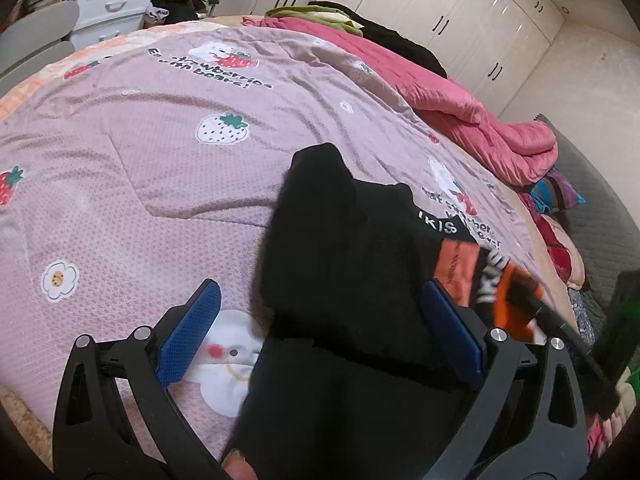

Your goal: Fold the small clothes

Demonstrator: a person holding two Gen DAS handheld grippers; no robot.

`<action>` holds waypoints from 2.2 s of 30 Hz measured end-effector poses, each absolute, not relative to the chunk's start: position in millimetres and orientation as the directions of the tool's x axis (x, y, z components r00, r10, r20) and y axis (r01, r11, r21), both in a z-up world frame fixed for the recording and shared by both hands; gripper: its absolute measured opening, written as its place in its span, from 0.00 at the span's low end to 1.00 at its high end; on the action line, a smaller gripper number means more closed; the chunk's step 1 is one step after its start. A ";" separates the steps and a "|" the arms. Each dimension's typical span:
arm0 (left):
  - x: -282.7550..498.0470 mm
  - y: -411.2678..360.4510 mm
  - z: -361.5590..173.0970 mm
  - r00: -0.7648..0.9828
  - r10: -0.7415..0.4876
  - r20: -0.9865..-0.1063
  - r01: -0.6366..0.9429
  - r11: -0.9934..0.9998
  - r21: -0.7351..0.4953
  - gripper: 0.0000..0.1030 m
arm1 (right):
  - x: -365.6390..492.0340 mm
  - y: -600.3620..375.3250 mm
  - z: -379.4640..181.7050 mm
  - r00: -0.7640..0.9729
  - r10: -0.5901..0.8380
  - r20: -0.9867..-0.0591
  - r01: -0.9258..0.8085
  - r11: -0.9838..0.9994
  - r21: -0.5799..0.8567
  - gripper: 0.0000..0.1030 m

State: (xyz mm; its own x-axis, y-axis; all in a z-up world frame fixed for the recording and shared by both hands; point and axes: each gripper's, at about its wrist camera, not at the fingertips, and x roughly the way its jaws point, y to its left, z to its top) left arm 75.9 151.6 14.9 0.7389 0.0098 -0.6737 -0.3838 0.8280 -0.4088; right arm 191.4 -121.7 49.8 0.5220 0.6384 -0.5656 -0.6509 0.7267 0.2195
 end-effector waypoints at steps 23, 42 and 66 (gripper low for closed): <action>99.6 120.0 5.9 0.708 0.004 -0.707 -0.326 0.890 -0.321 0.91 | 231.6 -194.0 44.1 0.646 0.547 -0.532 -0.479 0.834 0.275 0.12; 105.2 112.8 2.1 0.711 -0.006 -0.703 -0.317 0.890 -0.327 0.83 | 240.8 -213.2 21.9 0.633 0.487 -0.602 -0.395 0.871 0.290 0.12; 156.9 93.7 -18.2 0.638 -0.031 -0.770 -0.280 0.922 -0.269 0.38 | 220.5 -188.6 20.6 0.578 0.518 -0.631 -0.514 0.831 0.212 0.26</action>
